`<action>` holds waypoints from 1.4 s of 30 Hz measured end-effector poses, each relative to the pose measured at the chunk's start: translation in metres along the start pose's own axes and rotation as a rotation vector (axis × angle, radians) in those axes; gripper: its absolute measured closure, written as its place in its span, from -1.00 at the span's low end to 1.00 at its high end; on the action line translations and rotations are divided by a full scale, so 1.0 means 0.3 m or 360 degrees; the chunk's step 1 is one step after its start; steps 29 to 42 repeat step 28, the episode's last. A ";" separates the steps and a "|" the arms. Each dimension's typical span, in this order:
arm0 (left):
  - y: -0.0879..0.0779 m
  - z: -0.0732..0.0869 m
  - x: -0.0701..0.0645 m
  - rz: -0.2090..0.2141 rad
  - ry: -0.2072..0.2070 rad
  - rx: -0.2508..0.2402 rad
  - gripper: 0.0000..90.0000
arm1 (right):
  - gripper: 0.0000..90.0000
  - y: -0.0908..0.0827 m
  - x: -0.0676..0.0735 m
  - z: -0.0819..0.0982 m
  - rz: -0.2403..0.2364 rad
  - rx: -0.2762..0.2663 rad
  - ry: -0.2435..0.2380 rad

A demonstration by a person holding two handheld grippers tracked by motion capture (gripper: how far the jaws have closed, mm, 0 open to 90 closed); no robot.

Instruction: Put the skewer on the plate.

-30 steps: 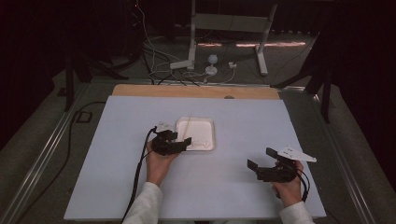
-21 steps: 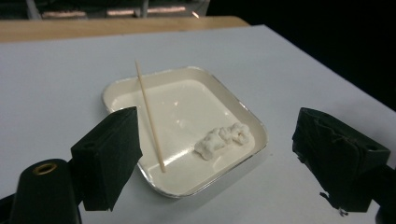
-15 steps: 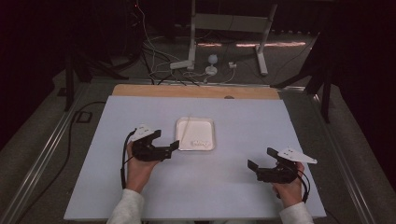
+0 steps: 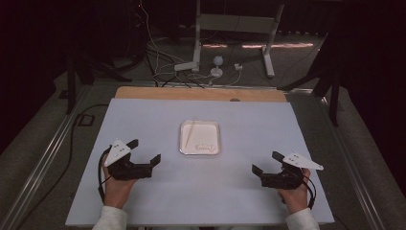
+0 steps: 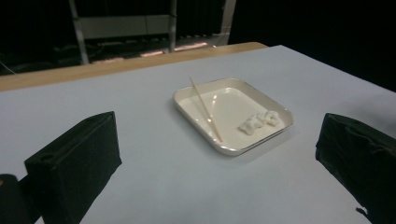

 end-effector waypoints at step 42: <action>-0.094 0.040 0.104 -0.0173 -0.0052 -0.0079 -0.99 | -1.00 -0.013 -0.046 0.002 0.0072 -0.0072 -0.0018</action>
Point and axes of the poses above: each handheld gripper's, and its own axes: y roughly forward along the jaws, z roughly out of its underside, x roughly to its left, the point moved 9 cm from there along y, roughly forward along the jaws
